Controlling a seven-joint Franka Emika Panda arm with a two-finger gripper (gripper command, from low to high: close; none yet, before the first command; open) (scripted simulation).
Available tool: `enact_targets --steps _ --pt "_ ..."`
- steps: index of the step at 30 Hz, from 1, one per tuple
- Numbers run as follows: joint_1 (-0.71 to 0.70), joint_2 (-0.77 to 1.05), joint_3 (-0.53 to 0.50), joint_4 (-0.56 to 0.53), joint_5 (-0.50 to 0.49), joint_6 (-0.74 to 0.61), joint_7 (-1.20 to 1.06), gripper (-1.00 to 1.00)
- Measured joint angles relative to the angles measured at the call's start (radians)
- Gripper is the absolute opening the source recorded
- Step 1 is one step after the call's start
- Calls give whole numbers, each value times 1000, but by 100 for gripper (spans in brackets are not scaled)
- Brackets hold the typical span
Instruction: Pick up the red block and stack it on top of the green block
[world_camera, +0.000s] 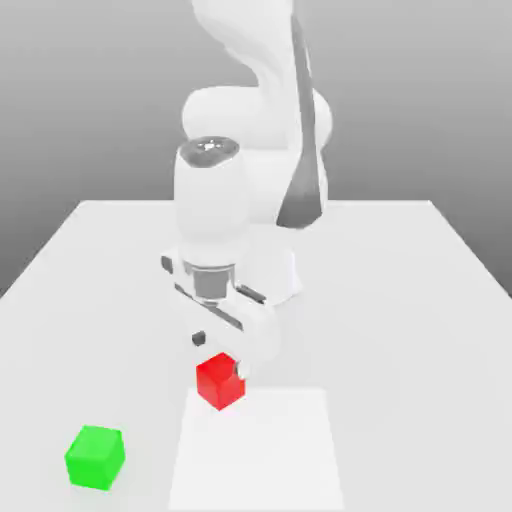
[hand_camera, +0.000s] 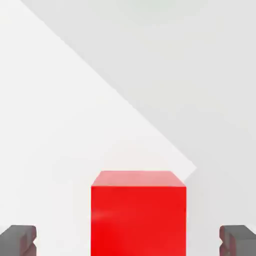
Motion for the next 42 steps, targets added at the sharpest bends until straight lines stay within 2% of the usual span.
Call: enact_targets --steps 6,7,14,22,29,35,42 --pt "40 136 -52 12 -48 121 38 0" --pt "53 154 -65 13 -52 137 42 -100" --pt "54 157 -67 13 -56 141 46 -100" --pt "26 -8 -23 -1 0 -5 1 -100" --pt "15 -141 -25 -17 -24 -127 12 -100" --pt "-72 -64 -80 164 -130 -228 -75 -100" --pt "-146 62 -106 399 -74 -340 -317 -100"
